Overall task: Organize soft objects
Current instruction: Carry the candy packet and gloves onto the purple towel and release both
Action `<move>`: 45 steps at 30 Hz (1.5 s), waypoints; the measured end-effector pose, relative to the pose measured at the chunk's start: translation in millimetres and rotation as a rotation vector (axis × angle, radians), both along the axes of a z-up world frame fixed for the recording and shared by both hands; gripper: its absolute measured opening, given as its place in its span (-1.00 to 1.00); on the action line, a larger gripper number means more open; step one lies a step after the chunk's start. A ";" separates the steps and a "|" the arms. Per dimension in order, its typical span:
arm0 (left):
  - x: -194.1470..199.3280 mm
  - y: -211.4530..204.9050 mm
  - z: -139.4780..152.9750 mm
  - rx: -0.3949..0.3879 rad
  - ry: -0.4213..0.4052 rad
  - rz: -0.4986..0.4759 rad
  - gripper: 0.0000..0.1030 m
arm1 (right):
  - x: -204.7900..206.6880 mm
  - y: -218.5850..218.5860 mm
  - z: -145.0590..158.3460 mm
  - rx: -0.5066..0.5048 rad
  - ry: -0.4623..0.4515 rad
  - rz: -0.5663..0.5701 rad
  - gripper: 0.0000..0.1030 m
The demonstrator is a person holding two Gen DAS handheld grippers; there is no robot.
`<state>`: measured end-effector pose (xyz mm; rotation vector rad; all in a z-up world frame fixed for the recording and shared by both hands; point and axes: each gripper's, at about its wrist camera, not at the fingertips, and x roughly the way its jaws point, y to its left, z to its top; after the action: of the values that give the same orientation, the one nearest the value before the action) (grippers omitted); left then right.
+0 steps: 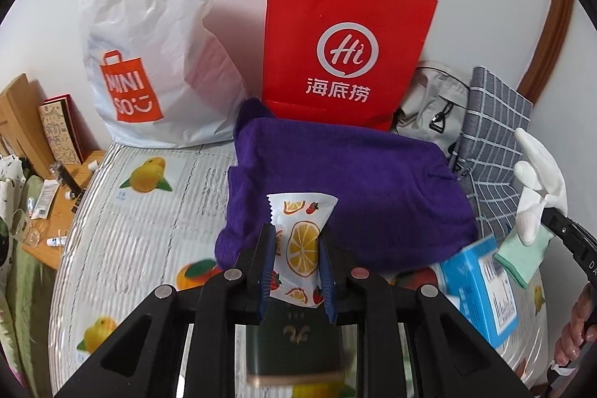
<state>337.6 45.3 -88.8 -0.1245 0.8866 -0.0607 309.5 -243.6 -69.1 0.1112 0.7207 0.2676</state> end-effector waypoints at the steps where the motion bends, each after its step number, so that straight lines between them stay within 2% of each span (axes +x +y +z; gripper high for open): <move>1: 6.0 0.7 -1.5 -0.002 0.004 0.003 -0.59 | 7.3 0.2 -1.3 0.007 0.003 0.002 -0.83; 10: 53.4 8.7 -16.7 -0.015 0.048 0.050 -0.59 | 71.2 6.8 -12.7 0.018 0.032 0.022 -0.83; 18: 99.7 2.1 -30.4 -0.032 0.079 0.045 -0.59 | 120.7 19.8 -29.3 -0.002 0.064 0.058 -0.83; 22: 123.1 -2.3 -46.1 -0.044 0.110 0.036 -0.59 | 135.8 20.2 -48.2 -0.002 0.107 0.066 -0.83; 27: 145.5 1.1 -64.9 -0.082 0.132 0.048 -0.59 | 153.8 18.4 -81.7 -0.016 0.206 0.075 -0.83; 32: 163.3 2.0 -78.6 -0.079 0.167 0.050 -0.59 | 165.2 17.3 -102.0 -0.044 0.261 0.086 -0.78; 36: 169.0 6.0 -89.8 -0.120 0.199 0.051 -0.59 | 170.4 15.5 -112.4 -0.047 0.297 0.079 -0.77; 40: 168.4 11.6 -92.1 -0.154 0.183 0.070 -0.59 | 171.1 13.7 -113.6 -0.061 0.292 0.074 -0.77; 43: 167.7 13.5 -93.0 -0.160 0.183 0.064 -0.59 | 171.0 15.6 -112.8 -0.067 0.280 0.073 -0.63; 45: 167.0 10.4 -92.4 -0.157 0.184 0.055 -0.53 | 170.1 14.4 -112.5 -0.073 0.276 0.072 -0.43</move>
<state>504.6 55.7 -181.3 -0.3048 1.0612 -0.0685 479.6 -229.2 -181.6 0.0529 1.0089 0.2976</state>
